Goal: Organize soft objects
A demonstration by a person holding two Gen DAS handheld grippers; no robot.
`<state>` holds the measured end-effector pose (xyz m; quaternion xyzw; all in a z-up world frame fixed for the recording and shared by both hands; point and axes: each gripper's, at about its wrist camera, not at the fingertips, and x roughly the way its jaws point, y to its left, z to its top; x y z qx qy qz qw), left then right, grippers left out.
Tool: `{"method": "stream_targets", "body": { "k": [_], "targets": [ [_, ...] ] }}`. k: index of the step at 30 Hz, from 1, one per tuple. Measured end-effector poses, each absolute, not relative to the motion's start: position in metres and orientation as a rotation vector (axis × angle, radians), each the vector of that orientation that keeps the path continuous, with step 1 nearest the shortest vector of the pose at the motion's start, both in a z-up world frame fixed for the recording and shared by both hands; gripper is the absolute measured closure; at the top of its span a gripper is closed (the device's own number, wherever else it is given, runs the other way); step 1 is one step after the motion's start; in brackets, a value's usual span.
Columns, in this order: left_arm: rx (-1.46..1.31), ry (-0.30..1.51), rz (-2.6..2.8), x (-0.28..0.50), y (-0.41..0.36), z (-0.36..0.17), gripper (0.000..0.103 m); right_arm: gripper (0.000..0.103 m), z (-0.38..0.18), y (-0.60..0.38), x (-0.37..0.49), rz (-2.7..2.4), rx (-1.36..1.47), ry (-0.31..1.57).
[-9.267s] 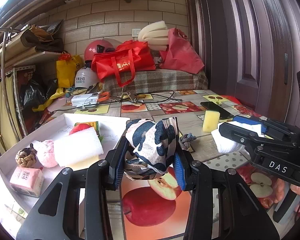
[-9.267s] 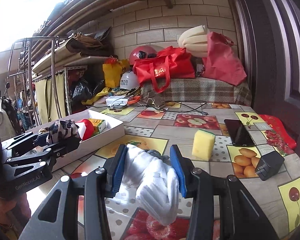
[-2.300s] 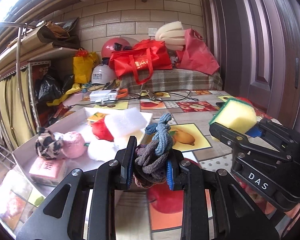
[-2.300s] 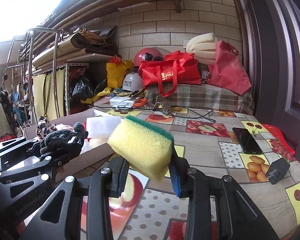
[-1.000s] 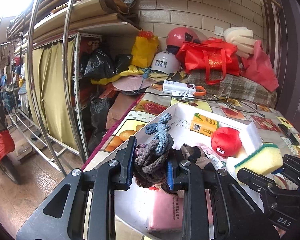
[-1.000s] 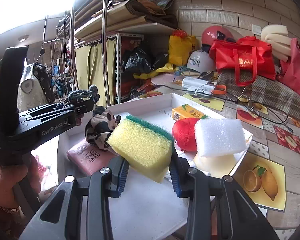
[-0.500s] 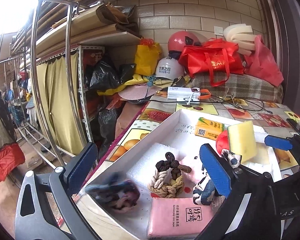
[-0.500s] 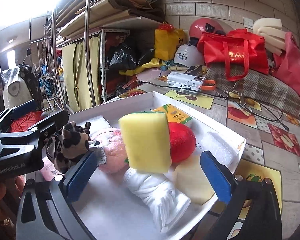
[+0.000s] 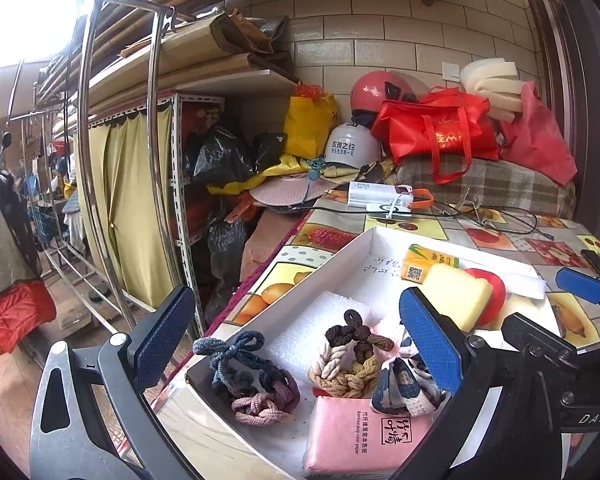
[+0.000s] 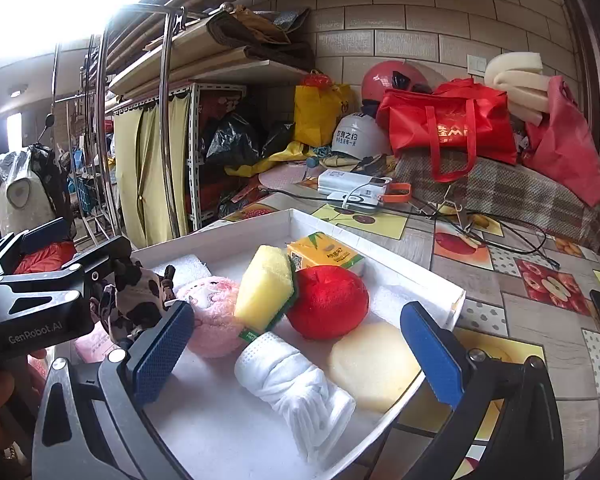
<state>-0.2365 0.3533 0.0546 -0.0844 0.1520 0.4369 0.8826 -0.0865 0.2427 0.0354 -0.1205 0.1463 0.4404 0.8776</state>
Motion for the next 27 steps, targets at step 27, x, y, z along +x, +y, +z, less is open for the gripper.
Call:
{"method": "stream_targets", "body": {
  "k": [27],
  "targets": [
    [-0.191,0.317,0.936,-0.248,0.303,0.052,0.0,0.0,0.038,0.181,-0.099,0.899,-0.166,0.217]
  ]
}}
